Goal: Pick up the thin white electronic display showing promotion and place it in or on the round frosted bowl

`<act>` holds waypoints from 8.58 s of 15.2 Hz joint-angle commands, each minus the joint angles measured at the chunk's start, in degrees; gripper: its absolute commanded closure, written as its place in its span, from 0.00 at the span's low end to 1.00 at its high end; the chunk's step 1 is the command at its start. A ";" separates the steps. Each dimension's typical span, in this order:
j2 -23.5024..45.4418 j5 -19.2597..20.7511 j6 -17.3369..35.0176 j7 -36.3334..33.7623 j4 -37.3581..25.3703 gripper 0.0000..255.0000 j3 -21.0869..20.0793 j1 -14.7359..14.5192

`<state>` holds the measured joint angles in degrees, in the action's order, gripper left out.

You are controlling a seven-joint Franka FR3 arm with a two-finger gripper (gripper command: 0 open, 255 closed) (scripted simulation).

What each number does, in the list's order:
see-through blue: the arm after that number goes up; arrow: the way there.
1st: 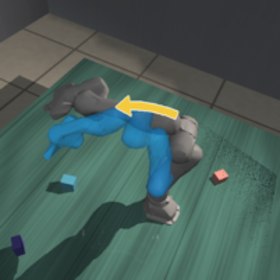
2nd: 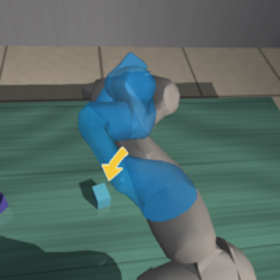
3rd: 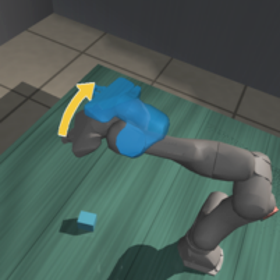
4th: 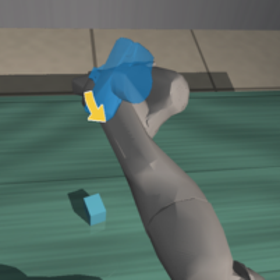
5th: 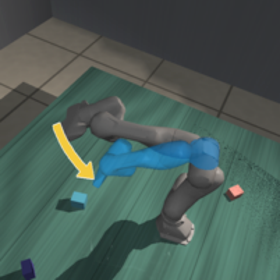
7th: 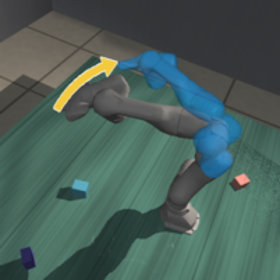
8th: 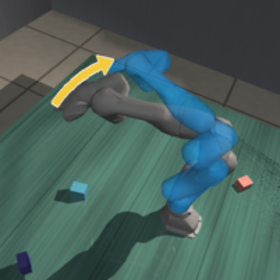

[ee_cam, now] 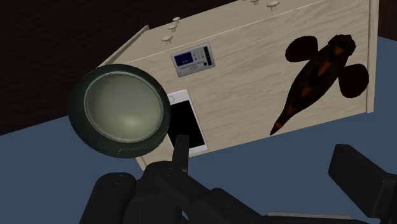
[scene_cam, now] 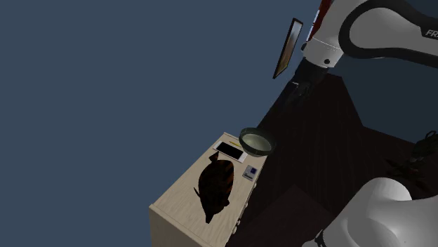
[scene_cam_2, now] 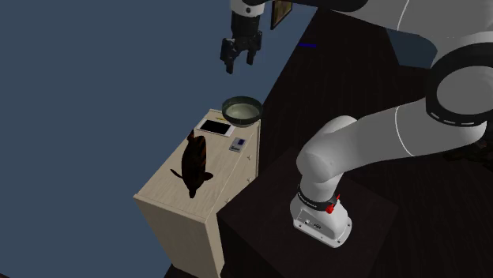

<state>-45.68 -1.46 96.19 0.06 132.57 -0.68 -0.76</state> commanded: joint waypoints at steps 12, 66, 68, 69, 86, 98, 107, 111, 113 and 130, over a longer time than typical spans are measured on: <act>8.03 -2.46 18.50 -22.48 14.22 0.00 -6.53 7.53; 32.83 -2.99 44.39 -56.77 21.56 1.00 -14.50 18.08; 31.34 -3.31 42.43 -56.49 21.07 1.00 -14.32 17.93; 30.62 -3.45 41.46 -56.36 20.81 1.00 -14.22 17.87; 21.33 -4.31 25.67 -55.21 14.22 1.00 -12.65 17.35; 39.83 1.46 25.03 -47.01 -4.65 1.00 -6.68 23.83; 45.79 2.42 29.65 -46.01 -5.95 1.00 -5.87 24.63; 47.46 2.71 32.67 -46.24 -4.59 1.00 -5.87 24.62; 48.36 2.87 34.17 -46.37 -3.99 1.00 -5.86 24.61; 46.81 2.59 31.41 -46.18 -5.21 0.00 -5.90 24.61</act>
<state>2.31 1.34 129.12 -45.99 127.66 -6.43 23.99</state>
